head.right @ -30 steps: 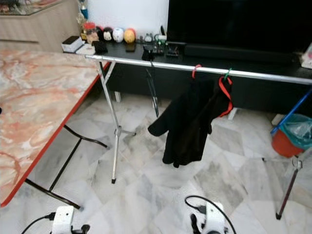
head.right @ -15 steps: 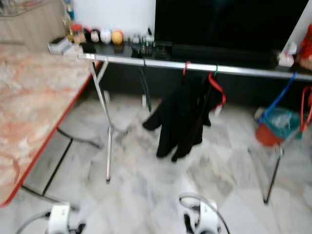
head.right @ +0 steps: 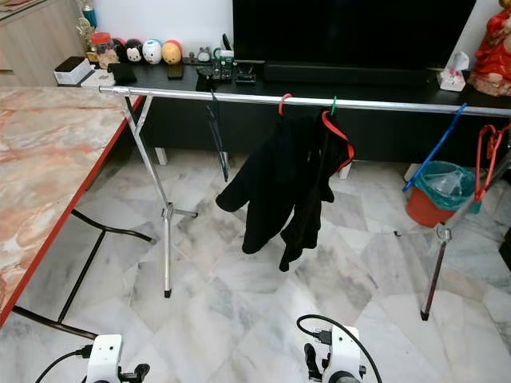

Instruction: Hang hanger

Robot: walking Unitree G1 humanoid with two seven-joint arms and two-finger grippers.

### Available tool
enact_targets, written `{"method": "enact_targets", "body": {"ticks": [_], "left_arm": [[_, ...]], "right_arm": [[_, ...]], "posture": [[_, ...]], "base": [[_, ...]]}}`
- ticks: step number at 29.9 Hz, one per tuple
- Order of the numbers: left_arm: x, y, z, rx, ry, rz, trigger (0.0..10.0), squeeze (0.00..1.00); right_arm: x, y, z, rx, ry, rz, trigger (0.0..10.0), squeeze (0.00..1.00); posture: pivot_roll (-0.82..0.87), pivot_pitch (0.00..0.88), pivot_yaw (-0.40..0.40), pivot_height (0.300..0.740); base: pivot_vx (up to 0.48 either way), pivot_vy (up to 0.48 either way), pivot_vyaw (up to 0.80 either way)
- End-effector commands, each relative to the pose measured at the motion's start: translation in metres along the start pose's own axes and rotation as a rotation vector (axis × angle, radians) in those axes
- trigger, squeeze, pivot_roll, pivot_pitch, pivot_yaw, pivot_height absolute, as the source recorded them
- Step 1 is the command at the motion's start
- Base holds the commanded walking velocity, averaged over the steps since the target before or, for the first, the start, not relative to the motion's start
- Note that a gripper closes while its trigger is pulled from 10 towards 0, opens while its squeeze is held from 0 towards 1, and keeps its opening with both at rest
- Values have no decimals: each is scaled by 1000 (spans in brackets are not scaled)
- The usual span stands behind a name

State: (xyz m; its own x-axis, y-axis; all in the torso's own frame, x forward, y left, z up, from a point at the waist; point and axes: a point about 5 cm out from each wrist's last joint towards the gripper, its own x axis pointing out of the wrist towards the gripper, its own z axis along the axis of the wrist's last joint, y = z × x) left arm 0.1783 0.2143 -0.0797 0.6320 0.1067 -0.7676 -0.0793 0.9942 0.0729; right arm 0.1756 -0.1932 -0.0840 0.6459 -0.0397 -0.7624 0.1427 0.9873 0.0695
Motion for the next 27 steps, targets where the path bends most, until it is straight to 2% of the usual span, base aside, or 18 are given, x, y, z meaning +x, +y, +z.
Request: {"method": "enact_targets", "body": {"ticks": [1, 27], "left_arm": [[1, 0, 3, 10, -10, 5, 10000, 0], [1, -1, 8, 15, -30, 6, 10000, 0]], "right_arm": [[0, 2, 1, -4, -9, 5, 10000, 0], [0, -3, 4, 9, -17, -1, 10000, 0]], "posture": [[-41, 0, -8, 740], [-37, 0, -8, 740]], "base": [[274, 0, 0], [316, 0, 0]]}}
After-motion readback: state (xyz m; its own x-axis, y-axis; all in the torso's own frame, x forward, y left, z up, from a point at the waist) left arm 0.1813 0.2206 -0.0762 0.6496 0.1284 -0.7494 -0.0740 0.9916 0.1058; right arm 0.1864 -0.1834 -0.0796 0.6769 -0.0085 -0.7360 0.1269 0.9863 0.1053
